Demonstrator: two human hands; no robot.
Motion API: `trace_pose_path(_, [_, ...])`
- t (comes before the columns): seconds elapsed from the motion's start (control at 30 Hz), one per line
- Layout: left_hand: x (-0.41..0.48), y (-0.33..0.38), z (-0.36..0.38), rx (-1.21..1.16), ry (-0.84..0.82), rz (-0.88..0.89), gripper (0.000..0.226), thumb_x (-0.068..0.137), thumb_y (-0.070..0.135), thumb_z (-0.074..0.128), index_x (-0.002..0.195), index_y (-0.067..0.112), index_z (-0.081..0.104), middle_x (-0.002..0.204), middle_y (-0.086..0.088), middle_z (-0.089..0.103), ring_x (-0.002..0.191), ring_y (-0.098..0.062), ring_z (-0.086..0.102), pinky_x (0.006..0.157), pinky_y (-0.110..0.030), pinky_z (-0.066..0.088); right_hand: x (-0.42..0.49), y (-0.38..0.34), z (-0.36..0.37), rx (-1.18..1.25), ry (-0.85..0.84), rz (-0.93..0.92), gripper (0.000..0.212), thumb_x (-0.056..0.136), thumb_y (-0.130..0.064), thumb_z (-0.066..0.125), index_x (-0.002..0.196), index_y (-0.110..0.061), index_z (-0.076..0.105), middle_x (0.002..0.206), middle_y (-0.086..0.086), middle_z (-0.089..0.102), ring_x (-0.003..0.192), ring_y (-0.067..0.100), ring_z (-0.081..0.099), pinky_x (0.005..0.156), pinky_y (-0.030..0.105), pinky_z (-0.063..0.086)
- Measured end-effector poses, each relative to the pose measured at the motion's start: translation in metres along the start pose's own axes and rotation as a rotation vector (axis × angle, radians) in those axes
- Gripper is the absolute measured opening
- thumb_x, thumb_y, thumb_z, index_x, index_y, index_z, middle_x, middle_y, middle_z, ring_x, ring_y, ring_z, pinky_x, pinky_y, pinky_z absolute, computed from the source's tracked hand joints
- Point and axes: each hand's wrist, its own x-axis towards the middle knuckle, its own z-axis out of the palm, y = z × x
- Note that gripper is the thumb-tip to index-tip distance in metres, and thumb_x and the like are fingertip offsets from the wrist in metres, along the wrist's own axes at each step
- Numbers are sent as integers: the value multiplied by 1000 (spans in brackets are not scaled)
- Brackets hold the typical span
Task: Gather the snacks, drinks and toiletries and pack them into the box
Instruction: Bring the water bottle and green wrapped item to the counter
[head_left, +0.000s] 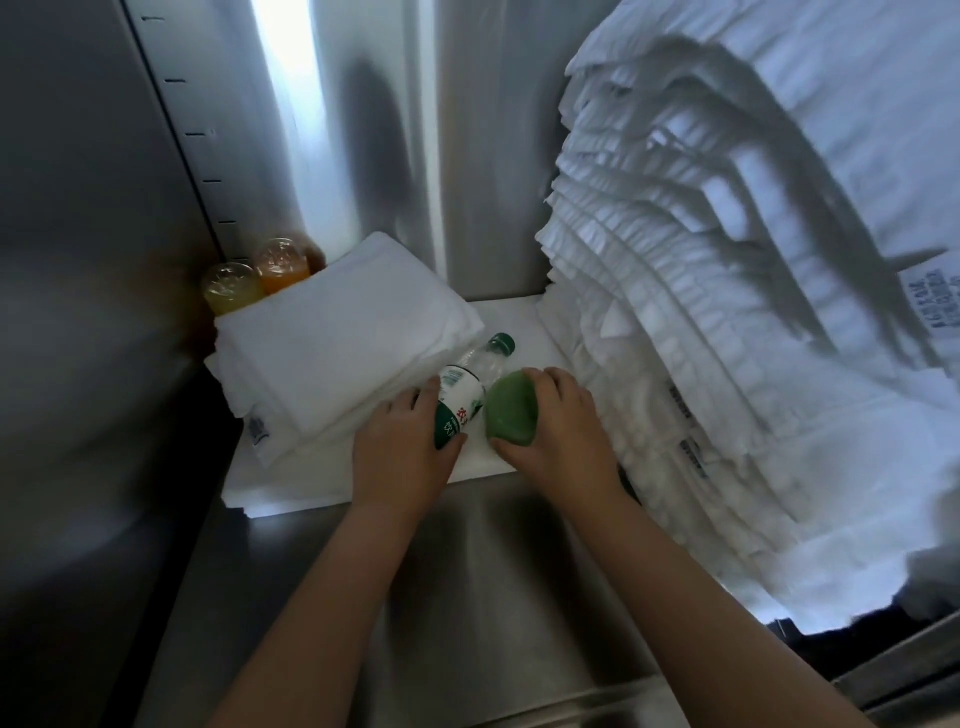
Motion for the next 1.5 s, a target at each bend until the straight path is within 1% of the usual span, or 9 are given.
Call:
trace_pose_path(0.13, [-28,4,-15,-31,30,-11,69,74,43,73,132,14,50,116,-7,63,94,-29,58,69,-36,49,-20,-7,-15,34,20,-46,79,69,-48,73,133,-21,36,133,2,39,117,23,40,81,28,40])
trace_pose_path(0.3, [-80,14,-47,-74,89,-63,70,77,45,69,136,14,46,121,-6,60,96,-29,58,71,-37,50,-59,-19,-47,64,7,-104,81,71,-51,70,136,-20,35,137,3,37,119,24,39,86,35,45])
trace_pose_path(0.43, [-140,32,-84,-130,201,-140,67,76,48,68,134,20,46,118,0,61,97,-22,59,65,-30,48,-107,-30,-72,60,-26,-170,83,70,-54,71,137,-19,37,140,4,38,122,23,39,93,35,41])
trace_pose_path(0.67, [-251,53,-164,-130,286,-274,65,77,55,56,136,31,41,123,7,58,105,-14,57,73,-27,45,-191,-70,-117,182,-119,-300,80,70,-52,71,136,-25,35,145,0,30,128,21,36,100,38,40])
trace_pose_path(0.77, [-298,52,-198,-99,330,-336,64,77,53,60,135,32,42,121,10,59,102,-13,58,71,-25,43,-224,-94,-129,255,-123,-389,79,67,-48,75,134,-24,42,140,0,36,122,22,40,97,32,38])
trace_pose_path(1.03, [-418,32,-277,-1,507,-527,61,78,52,64,132,38,41,124,17,55,105,-8,56,72,-24,44,-306,-178,-131,400,-188,-595,79,63,-40,78,133,-21,46,139,1,41,122,21,41,98,22,30])
trace_pose_path(1.2, [-504,13,-333,70,601,-678,63,77,57,61,133,40,39,126,18,54,107,-5,54,71,-23,41,-367,-252,-131,502,-220,-737,78,62,-41,78,131,-21,49,139,1,43,123,24,44,96,35,44])
trace_pose_path(1.4, [-640,-10,-411,188,682,-875,65,76,55,63,134,43,35,125,16,54,107,-7,54,74,-27,46,-475,-354,-135,586,-287,-945,77,64,-51,72,132,-25,46,139,-3,42,122,19,43,91,33,46])
trace_pose_path(1.5, [-720,-15,-453,229,714,-963,65,77,57,61,134,43,34,128,17,52,108,-5,52,76,-27,46,-550,-407,-139,671,-358,-1020,79,63,-46,78,132,-23,47,138,-1,43,124,21,43,95,35,46])
